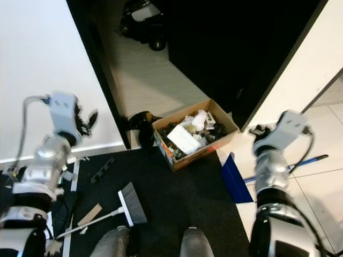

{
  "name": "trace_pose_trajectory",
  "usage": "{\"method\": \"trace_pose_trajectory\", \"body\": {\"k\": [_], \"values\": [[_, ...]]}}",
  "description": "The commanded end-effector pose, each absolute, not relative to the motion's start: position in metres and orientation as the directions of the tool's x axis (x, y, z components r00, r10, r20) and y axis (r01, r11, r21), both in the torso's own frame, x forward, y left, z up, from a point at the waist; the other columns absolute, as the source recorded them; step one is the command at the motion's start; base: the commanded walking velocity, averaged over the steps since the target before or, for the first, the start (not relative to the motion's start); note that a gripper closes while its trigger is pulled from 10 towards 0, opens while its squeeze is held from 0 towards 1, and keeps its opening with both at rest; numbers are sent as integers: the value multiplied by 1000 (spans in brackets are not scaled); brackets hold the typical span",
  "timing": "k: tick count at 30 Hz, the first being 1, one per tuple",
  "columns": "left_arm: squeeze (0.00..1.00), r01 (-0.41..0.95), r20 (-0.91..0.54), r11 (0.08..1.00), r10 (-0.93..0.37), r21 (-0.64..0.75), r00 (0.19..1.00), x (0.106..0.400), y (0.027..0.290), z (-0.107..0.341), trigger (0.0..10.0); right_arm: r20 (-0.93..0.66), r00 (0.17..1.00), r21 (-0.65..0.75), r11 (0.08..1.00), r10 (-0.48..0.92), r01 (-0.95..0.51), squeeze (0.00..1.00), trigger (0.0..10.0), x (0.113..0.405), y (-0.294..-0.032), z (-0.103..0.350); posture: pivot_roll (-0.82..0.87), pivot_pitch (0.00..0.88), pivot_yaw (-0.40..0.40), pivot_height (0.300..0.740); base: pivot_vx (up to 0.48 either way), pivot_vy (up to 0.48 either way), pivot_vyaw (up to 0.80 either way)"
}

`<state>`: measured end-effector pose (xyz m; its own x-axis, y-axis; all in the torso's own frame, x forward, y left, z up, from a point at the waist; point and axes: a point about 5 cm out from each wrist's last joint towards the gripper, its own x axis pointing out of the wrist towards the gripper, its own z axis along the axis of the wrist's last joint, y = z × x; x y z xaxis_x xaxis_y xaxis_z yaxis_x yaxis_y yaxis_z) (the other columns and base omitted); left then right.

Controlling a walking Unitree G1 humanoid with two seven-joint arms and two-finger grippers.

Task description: Sweep floor

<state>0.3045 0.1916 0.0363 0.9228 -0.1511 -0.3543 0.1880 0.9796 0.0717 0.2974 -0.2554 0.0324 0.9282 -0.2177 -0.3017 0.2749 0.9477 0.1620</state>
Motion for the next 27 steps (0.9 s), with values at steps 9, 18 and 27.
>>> {"method": "trace_pose_trajectory", "body": {"k": [9,18,27], "values": [[0,76,-442,996,-48,45,896,275,198,-1,10000,-397,905,68,978,-153,195,0,10000,266,-221,-10,2,2,46,740,0,0,0],[0,44,-422,999,-30,24,906,270,195,-10,10000,-405,899,70,975,-165,210,0,10000,258,-220,-17,2,0,50,740,0,0,0],[0,48,-451,998,-23,44,892,264,196,-17,10000,-424,900,35,992,-98,125,0,10000,258,-208,-21,12,0,52,740,0,0,0]]}}
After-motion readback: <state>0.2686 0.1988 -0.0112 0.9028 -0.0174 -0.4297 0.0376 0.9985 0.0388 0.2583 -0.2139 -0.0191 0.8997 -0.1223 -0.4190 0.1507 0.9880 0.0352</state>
